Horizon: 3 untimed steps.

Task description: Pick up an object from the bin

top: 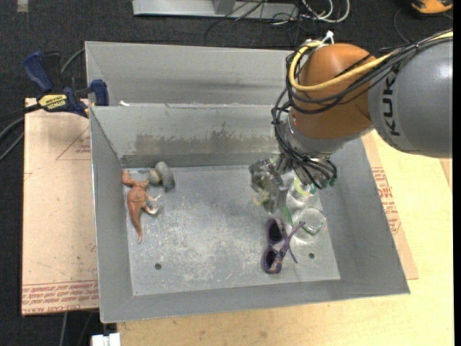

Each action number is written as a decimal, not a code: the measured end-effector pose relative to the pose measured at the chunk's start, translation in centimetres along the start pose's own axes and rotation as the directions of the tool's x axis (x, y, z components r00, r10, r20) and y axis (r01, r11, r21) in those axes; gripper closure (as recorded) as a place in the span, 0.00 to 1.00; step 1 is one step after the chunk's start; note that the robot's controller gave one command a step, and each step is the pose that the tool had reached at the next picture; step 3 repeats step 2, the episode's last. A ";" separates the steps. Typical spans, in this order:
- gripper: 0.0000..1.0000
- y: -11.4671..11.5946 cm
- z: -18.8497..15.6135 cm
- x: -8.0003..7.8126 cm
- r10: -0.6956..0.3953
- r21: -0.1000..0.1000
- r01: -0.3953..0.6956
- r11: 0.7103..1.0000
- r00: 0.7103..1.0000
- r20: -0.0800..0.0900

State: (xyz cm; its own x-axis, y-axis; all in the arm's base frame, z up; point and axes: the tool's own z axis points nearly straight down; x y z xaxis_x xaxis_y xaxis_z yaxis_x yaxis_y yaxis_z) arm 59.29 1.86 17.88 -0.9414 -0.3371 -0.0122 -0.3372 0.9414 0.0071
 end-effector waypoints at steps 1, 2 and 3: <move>1.00 0.0 0.0 0.0 0.000 0.000 0.000 1.000 1.000 0.000; 1.00 1.5 -13.5 -0.3 -0.079 0.000 0.079 0.997 0.997 0.004; 1.00 1.5 -13.5 -0.3 -0.079 0.000 0.079 0.997 0.997 0.004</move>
Offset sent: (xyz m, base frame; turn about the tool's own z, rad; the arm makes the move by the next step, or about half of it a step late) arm -0.0043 0.0130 0.1357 -0.0823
